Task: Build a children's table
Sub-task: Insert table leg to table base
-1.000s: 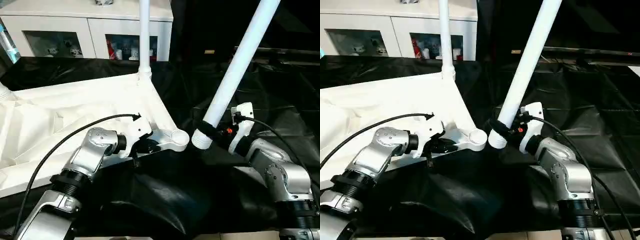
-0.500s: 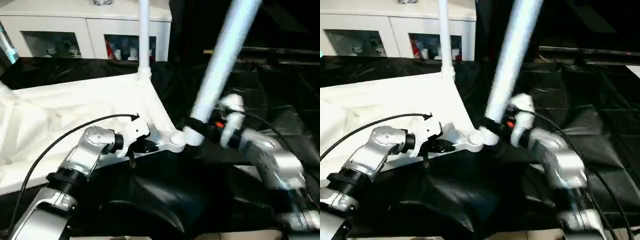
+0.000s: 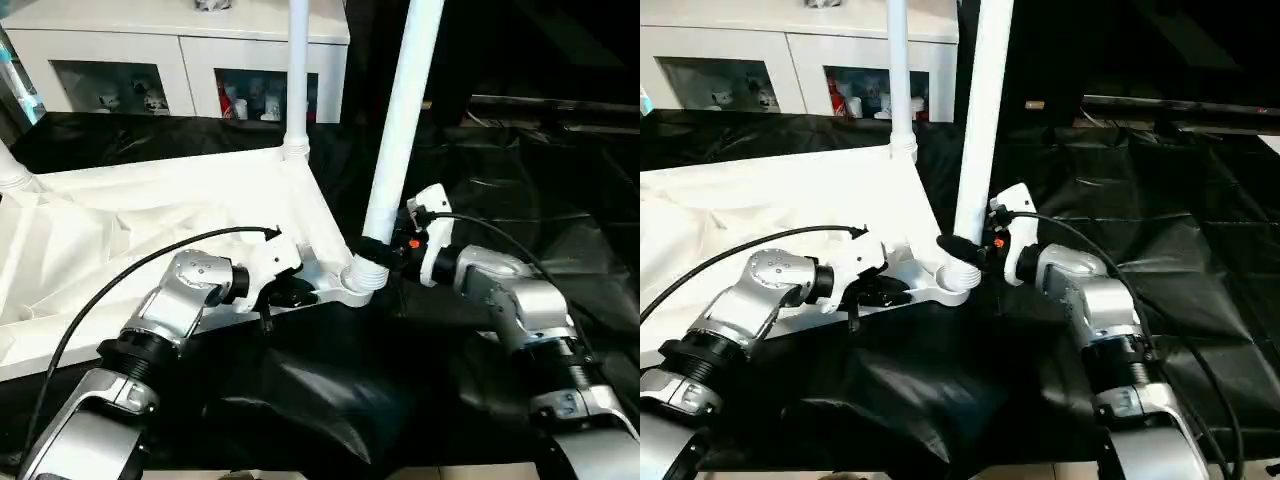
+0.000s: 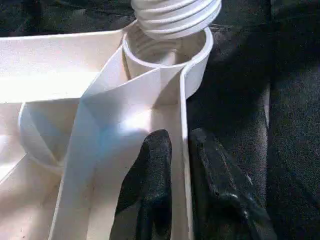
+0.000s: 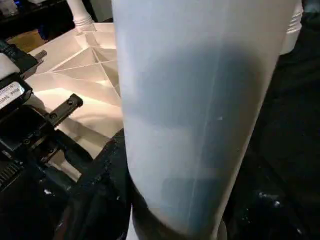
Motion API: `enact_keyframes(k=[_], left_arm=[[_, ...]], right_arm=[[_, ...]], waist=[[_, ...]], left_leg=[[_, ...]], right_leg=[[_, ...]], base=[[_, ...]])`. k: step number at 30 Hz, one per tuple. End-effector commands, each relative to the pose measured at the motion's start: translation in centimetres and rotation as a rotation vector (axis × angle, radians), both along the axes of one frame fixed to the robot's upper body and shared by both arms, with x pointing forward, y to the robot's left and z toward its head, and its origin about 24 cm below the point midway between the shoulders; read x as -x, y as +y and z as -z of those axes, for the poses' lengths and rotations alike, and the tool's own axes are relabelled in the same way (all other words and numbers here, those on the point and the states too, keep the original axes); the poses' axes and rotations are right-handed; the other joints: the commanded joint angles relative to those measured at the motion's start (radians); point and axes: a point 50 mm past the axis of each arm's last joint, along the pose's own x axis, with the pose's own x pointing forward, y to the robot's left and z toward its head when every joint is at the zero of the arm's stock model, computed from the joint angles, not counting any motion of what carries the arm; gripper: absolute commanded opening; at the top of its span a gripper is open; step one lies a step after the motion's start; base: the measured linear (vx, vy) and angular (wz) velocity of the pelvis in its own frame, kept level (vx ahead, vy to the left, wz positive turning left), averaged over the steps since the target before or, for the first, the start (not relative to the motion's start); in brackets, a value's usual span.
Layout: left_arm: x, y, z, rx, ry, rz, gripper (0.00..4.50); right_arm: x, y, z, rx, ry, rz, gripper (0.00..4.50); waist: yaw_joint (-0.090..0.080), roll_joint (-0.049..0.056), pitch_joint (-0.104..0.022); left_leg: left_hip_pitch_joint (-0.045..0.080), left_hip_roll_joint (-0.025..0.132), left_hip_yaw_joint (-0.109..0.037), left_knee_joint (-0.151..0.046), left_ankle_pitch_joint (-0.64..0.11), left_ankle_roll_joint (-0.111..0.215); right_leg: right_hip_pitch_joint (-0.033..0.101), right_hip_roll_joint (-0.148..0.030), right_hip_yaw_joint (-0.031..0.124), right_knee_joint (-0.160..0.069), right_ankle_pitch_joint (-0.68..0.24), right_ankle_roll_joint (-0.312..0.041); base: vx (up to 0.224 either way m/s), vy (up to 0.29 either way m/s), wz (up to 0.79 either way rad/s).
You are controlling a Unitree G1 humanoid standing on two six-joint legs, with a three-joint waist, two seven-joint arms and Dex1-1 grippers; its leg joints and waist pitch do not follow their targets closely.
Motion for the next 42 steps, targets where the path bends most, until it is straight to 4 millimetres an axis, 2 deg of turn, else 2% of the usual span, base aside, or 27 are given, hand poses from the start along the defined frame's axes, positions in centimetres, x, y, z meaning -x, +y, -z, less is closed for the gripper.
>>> enact_keyframes(k=[1, 4, 7, 9, 11, 13, 17, 21, 22, 25, 26, 31, 37, 42], left_arm=[[-0.1, 1.1, 0.5, -0.045, 0.028, -0.018, 0.75], [0.0, 1.3, 0.5, -0.048, 0.04, -0.016, 0.75], [0.1, 1.4, 0.6, -0.052, 0.057, -0.006, 0.41], [0.3, 1.5, 0.6, -0.055, 0.069, 0.003, 0.37], [0.4, 1.6, 0.7, -0.055, 0.071, 0.005, 0.08], [0.4, 1.7, 0.7, -0.054, 0.075, 0.006, 0.0], [0.4, 1.7, 0.7, -0.039, 0.072, 0.0, 0.0], [0.3, 1.4, 0.4, -0.004, 0.043, -0.005, 0.0], [0.3, 1.3, 0.4, 0.003, 0.041, -0.002, 0.0], [0.4, 1.1, 0.5, 0.011, 0.046, 0.003, 0.0], [0.4, 1.1, 0.5, 0.014, 0.047, 0.002, 0.0], [0.6, 0.9, 0.6, 0.025, 0.045, 0.005, 0.0], [0.6, 0.8, 0.6, 0.027, 0.044, 0.012, 0.0], [0.6, 0.9, 0.5, 0.02, 0.043, 0.013, 0.0]], right_arm=[[-0.4, 0.2, -0.7, -0.005, -0.036, -0.009, 1.9], [-0.4, 0.2, -0.6, -0.009, -0.037, -0.013, 1.9], [-0.4, 0.3, -0.5, -0.008, -0.037, -0.015, 1.9], [-0.4, 0.3, -0.4, -0.007, -0.036, -0.017, 1.9], [-0.5, 0.3, -0.3, -0.006, -0.036, -0.017, 1.9], [-0.5, 0.3, -0.2, -0.006, -0.036, -0.019, 1.9], [-0.6, 0.5, -0.1, -0.005, -0.036, -0.026, 1.9], [-0.7, 0.9, -0.1, -0.003, -0.032, -0.047, 1.9], [-0.7, 1.0, -0.1, -0.001, -0.03, -0.054, 1.9], [-0.7, 1.4, 0.1, 0.015, -0.018, -0.075, 1.9], [-0.7, 1.5, 0.2, 0.019, -0.012, -0.081, 1.9], [-0.7, 1.9, 0.6, 0.043, 0.003, -0.105, 1.9], [-1.0, 2.1, 0.9, 0.057, -0.001, -0.084, 1.9], [-1.1, 1.8, 1.4, -0.028, 0.031, -0.053, 1.9]], waist=[[0.002, 0.001, -0.058], [0.0, 0.001, -0.059], [-0.001, 0.001, -0.059], [-0.002, -0.001, -0.059], [-0.003, -0.001, -0.058], [-0.003, -0.001, -0.058], [-0.002, -0.001, -0.057], [-0.001, -0.001, -0.058], [-0.001, -0.006, -0.058], [-0.001, -0.003, -0.056], [-0.002, -0.008, -0.056], [-0.001, -0.007, -0.056], [-0.002, -0.006, -0.055], [-0.005, -0.004, -0.053]], left_leg=[[0.02, 0.061, -0.017, -0.068, -0.099, 0.034], [0.018, 0.061, -0.017, -0.069, -0.103, 0.031], [0.019, 0.061, -0.016, -0.068, -0.098, 0.036], [0.018, 0.061, -0.016, -0.068, -0.097, 0.037], [0.018, 0.061, -0.016, -0.068, -0.096, 0.039], [0.02, 0.061, -0.016, -0.069, -0.102, 0.039], [0.02, 0.062, -0.016, -0.07, -0.116, 0.032], [0.019, 0.062, -0.015, -0.069, -0.104, 0.036], [0.018, 0.061, -0.015, -0.069, -0.103, 0.038], [0.019, 0.062, -0.015, -0.07, -0.107, 0.039], [0.019, 0.062, -0.015, -0.07, -0.11, 0.039], [0.018, 0.061, -0.014, -0.069, -0.095, 0.042], [0.018, 0.063, -0.015, -0.071, -0.114, 0.035], [0.019, 0.063, -0.015, -0.074, -0.132, 0.03]], right_leg=[[0.037, -0.088, 0.046, -0.065, 0.043, -0.275], [0.039, -0.089, 0.046, -0.064, 0.043, -0.277], [0.039, -0.09, 0.046, -0.064, 0.052, -0.282], [0.039, -0.09, 0.046, -0.064, 0.052, -0.283], [0.039, -0.089, 0.046, -0.063, 0.053, -0.284], [0.037, -0.089, 0.046, -0.064, 0.042, -0.285], [0.035, -0.09, 0.046, -0.066, 0.015, -0.282], [0.037, -0.089, 0.047, -0.064, 0.035, -0.282], [0.037, -0.089, 0.047, -0.064, 0.035, -0.281], [0.035, -0.089, 0.046, -0.066, 0.012, -0.28], [0.035, -0.089, 0.046, -0.067, 0.005, -0.28], [0.035, -0.09, 0.047, -0.064, 0.015, -0.277], [0.033, -0.092, 0.047, -0.067, -0.016, -0.272], [0.033, -0.091, 0.048, -0.07, -0.036, -0.273]], base=[[0.0, 0.0, 0.0], [0.0, 0.0, 0.0], [0.0, 0.0, 0.0], [0.0, 0.0, 0.0], [0.0, 0.0, 0.0], [0.0, 0.0, 0.0], [0.0, 0.0, 0.0], [0.0, 0.0, 0.0], [0.0, 0.0, 0.0], [0.0, 0.0, 0.0], [0.0, 0.0, 0.0], [0.0, 0.0, 0.0], [0.0, 0.0, 0.0], [0.0, 0.0, 0.0]])
